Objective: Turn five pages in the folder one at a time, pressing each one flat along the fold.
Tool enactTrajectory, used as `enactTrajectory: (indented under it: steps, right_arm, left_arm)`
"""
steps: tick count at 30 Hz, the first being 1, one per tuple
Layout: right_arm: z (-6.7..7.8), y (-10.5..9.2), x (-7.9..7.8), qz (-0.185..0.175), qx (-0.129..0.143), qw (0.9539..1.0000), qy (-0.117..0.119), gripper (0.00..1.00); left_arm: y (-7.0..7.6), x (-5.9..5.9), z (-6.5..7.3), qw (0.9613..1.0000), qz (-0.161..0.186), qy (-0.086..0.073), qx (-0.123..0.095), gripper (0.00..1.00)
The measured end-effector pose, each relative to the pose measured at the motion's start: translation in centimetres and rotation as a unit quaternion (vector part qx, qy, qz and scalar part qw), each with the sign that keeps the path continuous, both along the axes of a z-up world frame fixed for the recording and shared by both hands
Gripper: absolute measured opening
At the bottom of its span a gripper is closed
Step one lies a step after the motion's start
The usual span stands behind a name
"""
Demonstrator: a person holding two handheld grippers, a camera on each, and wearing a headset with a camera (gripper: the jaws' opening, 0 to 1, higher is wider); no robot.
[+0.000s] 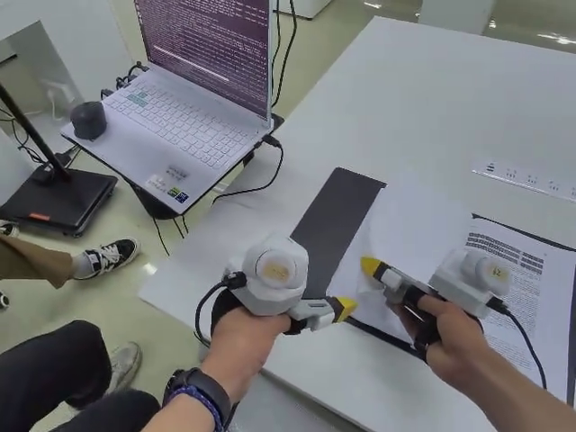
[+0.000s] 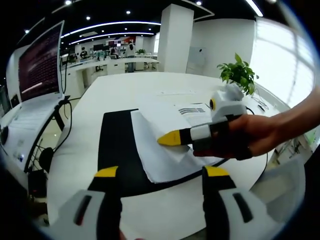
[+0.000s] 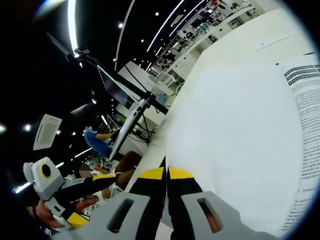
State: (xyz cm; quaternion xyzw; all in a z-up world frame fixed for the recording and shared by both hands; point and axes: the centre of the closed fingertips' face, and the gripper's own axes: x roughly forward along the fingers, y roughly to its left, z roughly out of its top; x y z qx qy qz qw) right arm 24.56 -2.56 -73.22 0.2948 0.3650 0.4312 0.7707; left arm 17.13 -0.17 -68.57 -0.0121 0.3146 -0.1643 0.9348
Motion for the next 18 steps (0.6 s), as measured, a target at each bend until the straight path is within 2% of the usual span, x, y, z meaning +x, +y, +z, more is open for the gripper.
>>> enactTrajectory:
  steps: [3,9,12,15,18]
  right_arm:
    - [-1.4,0.3,0.2,-0.007,-0.010,0.9998,0.017,0.00]
    - [-2.9,0.7,0.4,-0.024,-0.014,0.9989,0.037,0.00]
    - [-3.1,0.8,0.4,-0.026,-0.012,0.9985,0.046,0.00]
    - [-2.8,1.2,0.4,-0.028,-0.010,0.9987,0.041,0.00]
    - [-3.0,1.6,0.7,-0.029,-0.007,0.9985,0.045,0.00]
  left_arm:
    - [-0.1,0.2,-0.1,1.0000,-0.003,0.000,0.000,0.65]
    - [-1.0,0.1,-0.2,0.9999,-0.011,0.002,0.001,0.65]
    - [-1.4,0.0,-0.3,0.9999,-0.015,0.004,0.002,0.65]
    - [-1.5,0.1,-0.3,0.9998,-0.017,0.006,0.004,0.66]
    - [-1.6,0.3,-0.3,0.9999,-0.015,0.006,0.002,0.65]
